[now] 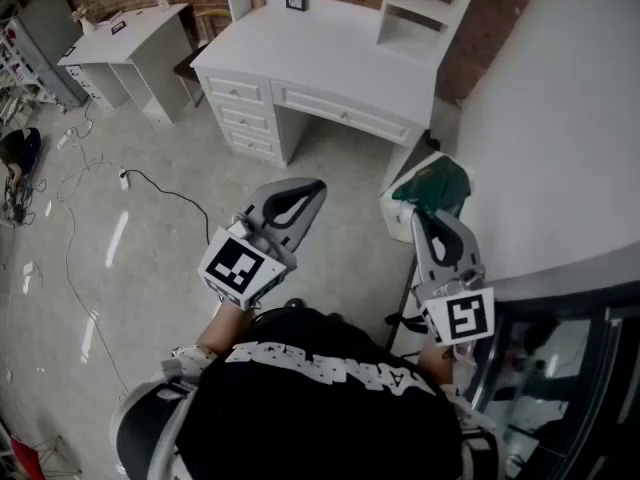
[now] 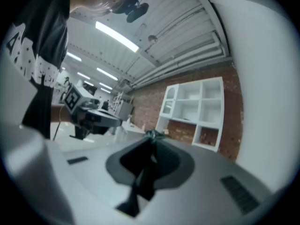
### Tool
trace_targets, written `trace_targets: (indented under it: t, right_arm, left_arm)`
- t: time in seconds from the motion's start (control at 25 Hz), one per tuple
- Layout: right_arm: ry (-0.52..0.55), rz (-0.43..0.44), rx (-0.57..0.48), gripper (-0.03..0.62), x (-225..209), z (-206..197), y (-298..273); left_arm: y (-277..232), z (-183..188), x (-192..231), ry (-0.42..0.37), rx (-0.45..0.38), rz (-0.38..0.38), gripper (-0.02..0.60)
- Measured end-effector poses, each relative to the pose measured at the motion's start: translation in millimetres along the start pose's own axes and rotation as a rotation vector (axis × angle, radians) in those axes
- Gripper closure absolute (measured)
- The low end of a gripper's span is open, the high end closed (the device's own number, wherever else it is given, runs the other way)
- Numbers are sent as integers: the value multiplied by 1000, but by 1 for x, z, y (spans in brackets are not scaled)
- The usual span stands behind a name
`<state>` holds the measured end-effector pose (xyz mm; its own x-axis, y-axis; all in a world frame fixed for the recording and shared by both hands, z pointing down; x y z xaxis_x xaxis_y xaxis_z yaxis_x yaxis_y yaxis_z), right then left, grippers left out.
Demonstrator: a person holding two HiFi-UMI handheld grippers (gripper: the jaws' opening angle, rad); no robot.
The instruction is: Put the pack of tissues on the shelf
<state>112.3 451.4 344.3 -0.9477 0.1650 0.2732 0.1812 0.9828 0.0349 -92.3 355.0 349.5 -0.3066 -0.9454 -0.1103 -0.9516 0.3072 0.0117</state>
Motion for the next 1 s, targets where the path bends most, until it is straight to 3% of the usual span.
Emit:
trace_targets:
  t: [0.16, 1.0]
  right_arm:
    - [-13, 5, -14, 539, 0, 0, 1]
    - [-91, 41, -46, 539, -32, -25, 25]
  left_arm:
    - [1, 2, -4, 46, -3, 19, 546]
    - [-17, -6, -41, 22, 30, 79, 546]
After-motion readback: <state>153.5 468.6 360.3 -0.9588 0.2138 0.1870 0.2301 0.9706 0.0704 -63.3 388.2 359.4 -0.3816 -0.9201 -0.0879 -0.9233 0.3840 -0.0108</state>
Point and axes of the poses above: the fingertips, and each gripper's own axes: y backward along the fingers, x to its left, z out of its top, the point moved 7 cm from there along y, backward along the fingers, and after that the axes turned 8 degrees about -z, right-handed, at the moved point
